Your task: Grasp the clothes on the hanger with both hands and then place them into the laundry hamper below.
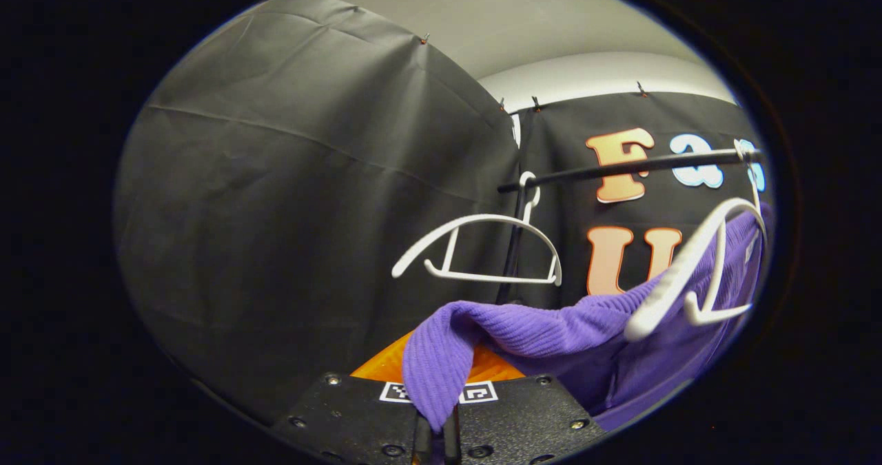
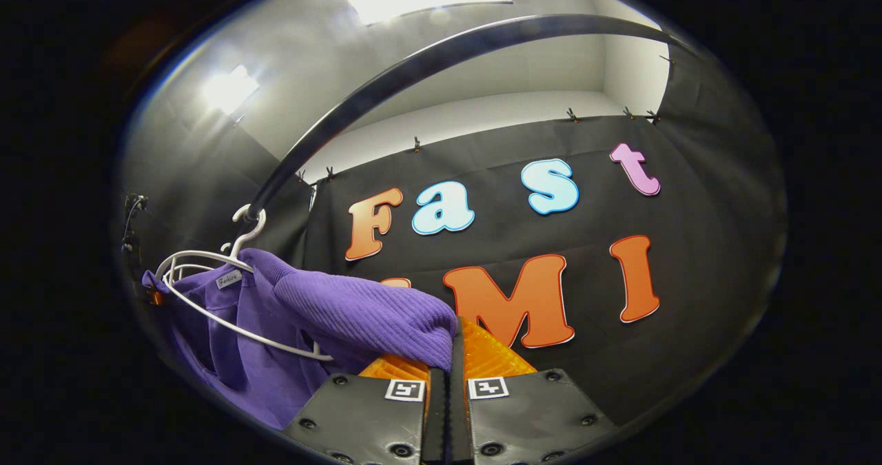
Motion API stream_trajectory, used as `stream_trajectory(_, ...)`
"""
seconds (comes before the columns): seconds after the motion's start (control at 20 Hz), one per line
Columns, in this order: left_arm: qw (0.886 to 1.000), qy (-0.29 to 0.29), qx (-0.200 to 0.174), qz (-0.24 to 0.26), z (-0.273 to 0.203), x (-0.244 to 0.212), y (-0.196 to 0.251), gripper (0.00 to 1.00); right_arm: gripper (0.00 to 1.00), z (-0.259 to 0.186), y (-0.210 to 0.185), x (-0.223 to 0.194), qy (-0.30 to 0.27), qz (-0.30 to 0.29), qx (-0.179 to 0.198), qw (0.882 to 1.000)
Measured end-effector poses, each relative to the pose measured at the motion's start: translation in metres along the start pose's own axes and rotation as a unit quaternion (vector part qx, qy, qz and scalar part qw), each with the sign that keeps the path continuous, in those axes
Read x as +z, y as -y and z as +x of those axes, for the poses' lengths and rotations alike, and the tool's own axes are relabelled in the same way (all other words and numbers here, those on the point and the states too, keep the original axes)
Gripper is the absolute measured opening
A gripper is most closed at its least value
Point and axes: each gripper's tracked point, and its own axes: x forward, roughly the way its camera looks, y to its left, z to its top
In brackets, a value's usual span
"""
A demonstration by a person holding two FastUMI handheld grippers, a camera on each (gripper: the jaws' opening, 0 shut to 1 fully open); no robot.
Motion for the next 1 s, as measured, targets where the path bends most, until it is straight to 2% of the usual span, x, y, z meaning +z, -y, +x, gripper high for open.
stream_trajectory(0.15, 1.000, -0.024, -0.013, 0.002, -0.004, -0.022, 0.007, 0.04, 0.09, 0.007, 0.003, -0.002, 0.000, 0.001, -0.005, 1.000)
stream_trajectory(0.4, 0.995, -0.064, -0.030, 0.063, -0.005, -0.075, 0.023, 0.03, 0.10, 0.021, 0.013, -0.016, -0.008, -0.005, -0.027, 1.000)
stream_trajectory(0.5, 0.994, -0.081, -0.036, 0.065, -0.009, -0.097, 0.031, 0.04, 0.10, 0.029, 0.021, -0.027, -0.019, -0.021, -0.042, 0.999)
stream_trajectory(0.65, 0.992, -0.100, -0.042, 0.061, -0.019, -0.121, 0.036, 0.04, 0.10, 0.034, 0.022, -0.036, -0.019, -0.020, -0.043, 0.999)
stream_trajectory(1.0, 0.989, -0.112, -0.057, 0.073, -0.032, -0.134, 0.044, 0.04, 0.09, 0.053, 0.044, -0.056, -0.029, -0.114, -0.079, 0.990)
